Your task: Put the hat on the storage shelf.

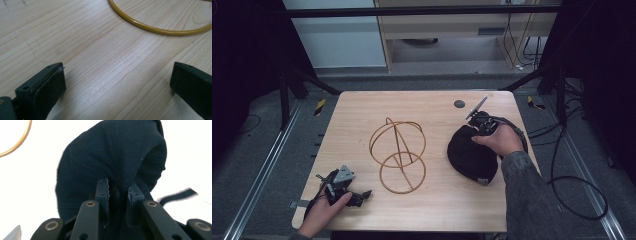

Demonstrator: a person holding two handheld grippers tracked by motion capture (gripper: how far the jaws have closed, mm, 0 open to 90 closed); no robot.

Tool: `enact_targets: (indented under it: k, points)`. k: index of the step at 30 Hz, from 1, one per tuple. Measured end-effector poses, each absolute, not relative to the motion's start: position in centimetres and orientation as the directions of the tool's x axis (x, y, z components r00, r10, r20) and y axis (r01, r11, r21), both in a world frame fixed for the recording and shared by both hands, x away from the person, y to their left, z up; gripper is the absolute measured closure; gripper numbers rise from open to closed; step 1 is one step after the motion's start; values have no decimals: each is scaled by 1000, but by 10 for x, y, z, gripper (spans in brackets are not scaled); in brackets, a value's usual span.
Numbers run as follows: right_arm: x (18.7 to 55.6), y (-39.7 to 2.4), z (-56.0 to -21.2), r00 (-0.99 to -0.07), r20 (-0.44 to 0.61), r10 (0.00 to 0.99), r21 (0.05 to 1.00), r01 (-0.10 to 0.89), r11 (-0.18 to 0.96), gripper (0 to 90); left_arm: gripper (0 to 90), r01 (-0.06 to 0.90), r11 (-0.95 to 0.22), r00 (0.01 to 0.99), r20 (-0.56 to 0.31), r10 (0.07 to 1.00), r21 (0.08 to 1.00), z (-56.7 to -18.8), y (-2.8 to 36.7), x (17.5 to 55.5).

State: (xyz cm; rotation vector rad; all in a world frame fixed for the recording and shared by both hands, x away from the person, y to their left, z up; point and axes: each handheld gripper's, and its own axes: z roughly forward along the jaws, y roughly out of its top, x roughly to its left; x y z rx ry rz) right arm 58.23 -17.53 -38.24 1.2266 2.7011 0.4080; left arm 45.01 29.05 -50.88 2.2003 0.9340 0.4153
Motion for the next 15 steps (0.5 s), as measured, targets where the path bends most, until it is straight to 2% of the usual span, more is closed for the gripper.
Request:
enact_targets:
  k: [15]
  points:
    - [555, -198, -338, -651, 3, 759, 474, 669, 572, 769, 0, 500, -494, 688, 20, 725, 711, -509, 290, 450]
